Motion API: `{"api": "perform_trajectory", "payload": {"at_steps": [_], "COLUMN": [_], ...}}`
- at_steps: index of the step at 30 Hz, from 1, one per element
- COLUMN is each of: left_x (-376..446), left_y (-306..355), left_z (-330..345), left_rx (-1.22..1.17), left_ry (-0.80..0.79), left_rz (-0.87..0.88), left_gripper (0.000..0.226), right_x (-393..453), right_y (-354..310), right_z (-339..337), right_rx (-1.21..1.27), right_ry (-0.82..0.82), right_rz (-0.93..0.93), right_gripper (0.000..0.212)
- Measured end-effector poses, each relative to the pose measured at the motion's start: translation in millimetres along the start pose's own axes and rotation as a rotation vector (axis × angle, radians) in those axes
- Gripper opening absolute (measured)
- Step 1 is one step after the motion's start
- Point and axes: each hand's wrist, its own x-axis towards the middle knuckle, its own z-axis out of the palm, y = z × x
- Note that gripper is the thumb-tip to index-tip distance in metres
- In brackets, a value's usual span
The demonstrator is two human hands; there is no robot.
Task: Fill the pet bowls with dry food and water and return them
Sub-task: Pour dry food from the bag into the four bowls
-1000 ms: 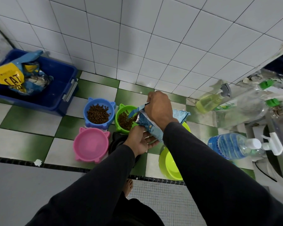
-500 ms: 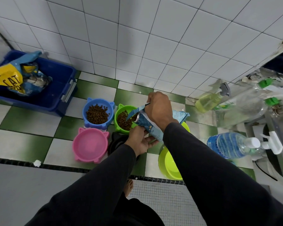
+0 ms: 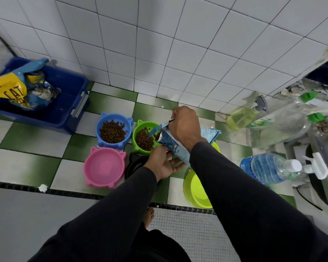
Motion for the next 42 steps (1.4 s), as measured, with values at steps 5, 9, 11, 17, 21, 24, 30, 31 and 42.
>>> {"api": "perform_trajectory", "payload": {"at_steps": [5,9,11,17,21,24,30,31,42], "left_x": [-1.3,-0.6,-0.2,0.4,1.4,2.1,3.8,4.3,7.8], "left_y": [0.2,0.4,0.4,1.2,1.7,2.7,3.5,3.2,2.4], "left_z": [3.3,7.2,8.3,10.6,8.8,7.6,7.2,6.8,5.8], "left_rx": [0.006,0.059,0.078,0.125,0.14,0.139,0.132,0.123,0.099], "left_ry": [0.007,0.049,0.064,0.084,0.094,0.1,0.127,0.129,0.151], "left_rz": [-0.012,-0.012,-0.013,-0.029,-0.036,-0.047,-0.061,-0.059,-0.058], "left_gripper": [0.022,0.02,0.02,0.019,0.02,0.019,0.019,0.018,0.024], "right_x": [1.3,1.5,2.2,2.0,2.1,1.8,1.0,1.3,1.3], "right_y": [0.8,0.9,0.9,2.6,3.1,2.7,3.8,4.2,10.7], "right_z": [1.2,0.8,0.9,2.4,3.0,4.1,6.8,6.9,4.5], "right_rx": [-0.007,0.002,0.016,-0.006,-0.015,-0.004,0.005,0.007,0.075], "right_ry": [0.003,0.01,0.012,0.024,0.019,0.023,0.021,0.017,0.025], "right_rz": [0.004,0.0,0.005,0.002,-0.005,0.002,0.001,0.002,0.051], "right_gripper": [0.019,0.022,0.022,0.017,0.017,0.016,0.016,0.018,0.024]}}
